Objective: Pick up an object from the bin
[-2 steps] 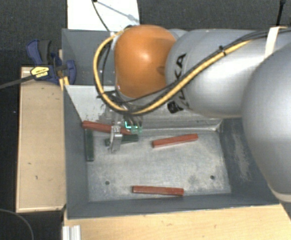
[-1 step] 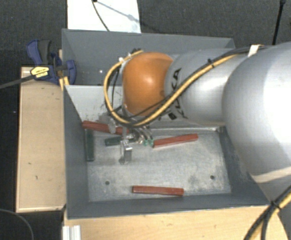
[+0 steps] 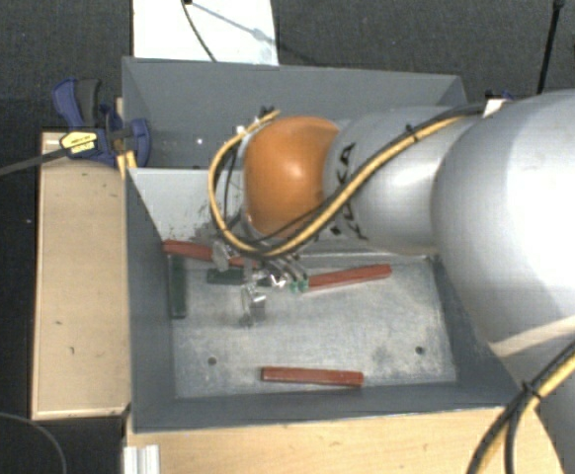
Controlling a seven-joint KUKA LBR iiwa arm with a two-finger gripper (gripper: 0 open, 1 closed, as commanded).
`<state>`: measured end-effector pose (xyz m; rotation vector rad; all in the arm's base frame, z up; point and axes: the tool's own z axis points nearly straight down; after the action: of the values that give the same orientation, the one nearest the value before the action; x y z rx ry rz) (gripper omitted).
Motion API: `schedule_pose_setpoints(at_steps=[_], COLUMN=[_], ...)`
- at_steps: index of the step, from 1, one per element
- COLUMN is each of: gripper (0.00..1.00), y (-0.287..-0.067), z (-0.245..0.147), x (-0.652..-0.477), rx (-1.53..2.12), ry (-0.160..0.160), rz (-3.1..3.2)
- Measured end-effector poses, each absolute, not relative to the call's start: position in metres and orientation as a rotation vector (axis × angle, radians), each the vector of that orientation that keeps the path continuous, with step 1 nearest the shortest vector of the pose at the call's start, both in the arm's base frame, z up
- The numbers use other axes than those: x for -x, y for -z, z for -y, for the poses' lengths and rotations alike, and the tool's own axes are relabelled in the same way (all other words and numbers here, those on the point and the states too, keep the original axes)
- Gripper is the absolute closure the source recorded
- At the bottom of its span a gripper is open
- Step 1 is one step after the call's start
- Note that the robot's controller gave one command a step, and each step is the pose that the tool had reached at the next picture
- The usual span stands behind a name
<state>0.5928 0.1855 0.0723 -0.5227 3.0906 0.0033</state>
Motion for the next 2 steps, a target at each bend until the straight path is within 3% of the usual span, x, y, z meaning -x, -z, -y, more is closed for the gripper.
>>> schedule_pose_setpoints(at_steps=[1, 2], gripper=[1.00, 0.00], y=[-0.0719, -0.0709], z=[-0.1855, -0.1851], x=[-0.5921, -0.5911], rx=[0.514, 0.510], ry=[-0.004, -0.003], rz=[-3.094, -3.098])
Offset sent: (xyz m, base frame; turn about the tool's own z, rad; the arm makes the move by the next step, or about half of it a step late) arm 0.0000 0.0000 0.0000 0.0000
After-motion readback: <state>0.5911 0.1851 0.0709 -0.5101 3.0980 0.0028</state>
